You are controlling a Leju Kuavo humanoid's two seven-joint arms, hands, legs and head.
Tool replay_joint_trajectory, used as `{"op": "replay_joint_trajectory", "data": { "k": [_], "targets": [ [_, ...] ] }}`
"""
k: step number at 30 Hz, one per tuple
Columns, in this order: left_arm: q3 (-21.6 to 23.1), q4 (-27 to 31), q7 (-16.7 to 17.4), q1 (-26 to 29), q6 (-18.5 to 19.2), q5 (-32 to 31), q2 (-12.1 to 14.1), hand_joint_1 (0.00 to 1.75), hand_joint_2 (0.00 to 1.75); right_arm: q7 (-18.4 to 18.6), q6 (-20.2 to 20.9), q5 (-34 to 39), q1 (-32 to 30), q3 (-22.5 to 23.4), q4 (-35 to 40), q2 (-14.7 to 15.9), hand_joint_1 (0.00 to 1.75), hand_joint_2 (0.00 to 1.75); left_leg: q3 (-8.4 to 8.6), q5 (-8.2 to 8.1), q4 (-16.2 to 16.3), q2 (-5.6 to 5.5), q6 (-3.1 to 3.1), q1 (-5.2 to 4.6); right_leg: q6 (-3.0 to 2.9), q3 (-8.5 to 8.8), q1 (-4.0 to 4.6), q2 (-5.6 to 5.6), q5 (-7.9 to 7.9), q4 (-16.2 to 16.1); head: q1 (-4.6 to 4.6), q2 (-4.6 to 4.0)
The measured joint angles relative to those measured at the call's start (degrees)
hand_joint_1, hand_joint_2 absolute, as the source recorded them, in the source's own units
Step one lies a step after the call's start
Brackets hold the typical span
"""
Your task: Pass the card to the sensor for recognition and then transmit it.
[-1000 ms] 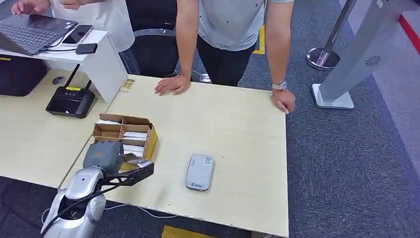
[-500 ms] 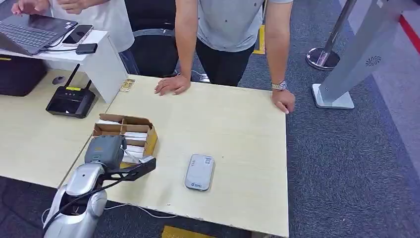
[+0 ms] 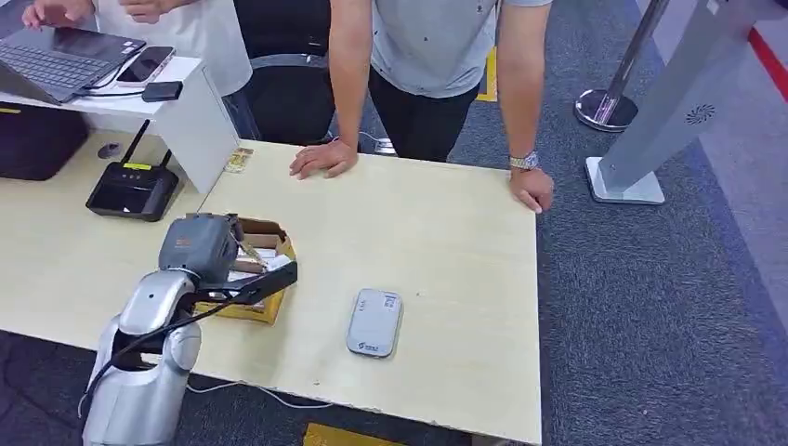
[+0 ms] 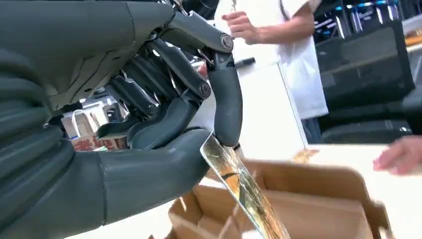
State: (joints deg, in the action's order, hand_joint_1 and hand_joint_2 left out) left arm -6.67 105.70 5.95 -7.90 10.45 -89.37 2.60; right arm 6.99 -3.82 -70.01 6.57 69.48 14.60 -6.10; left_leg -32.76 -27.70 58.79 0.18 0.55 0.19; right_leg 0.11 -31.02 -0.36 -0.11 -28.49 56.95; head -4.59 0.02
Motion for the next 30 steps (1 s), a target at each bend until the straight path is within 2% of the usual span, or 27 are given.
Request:
{"op": "replay_joint_trajectory", "data": {
  "k": [12,21,30],
  "targets": [
    [-5.6,-1.4,0.8,-9.7,-1.8,-0.4,0.3,1.75,1.75,-0.5,0.3,-1.4,0.0,-0.4,-0.1,0.0,0.00,0.00,0.00,0.01,0.0,0.00,-0.01,0.01,0.00,0.00,0.00,0.00,0.00,0.0,0.00,0.00],
    [-9.9,-8.6,3.1,-19.2,-2.1,-0.7,2.6,1.75,1.75,-1.1,1.1,-3.4,0.1,-1.4,-0.4,0.0,0.00,0.00,0.00,0.04,0.0,0.00,-0.02,0.02,-0.03,0.00,0.00,0.00,0.02,0.0,0.00,0.00],
    [-10.1,-16.9,6.0,-24.8,-2.1,-0.7,3.3,1.75,1.75,-1.2,1.3,-4.5,0.4,-2.3,-0.5,0.0,0.00,0.00,0.00,0.05,0.0,0.01,-0.02,0.01,-0.03,-0.02,0.00,0.01,0.03,0.0,0.02,0.00]
  ]
}}
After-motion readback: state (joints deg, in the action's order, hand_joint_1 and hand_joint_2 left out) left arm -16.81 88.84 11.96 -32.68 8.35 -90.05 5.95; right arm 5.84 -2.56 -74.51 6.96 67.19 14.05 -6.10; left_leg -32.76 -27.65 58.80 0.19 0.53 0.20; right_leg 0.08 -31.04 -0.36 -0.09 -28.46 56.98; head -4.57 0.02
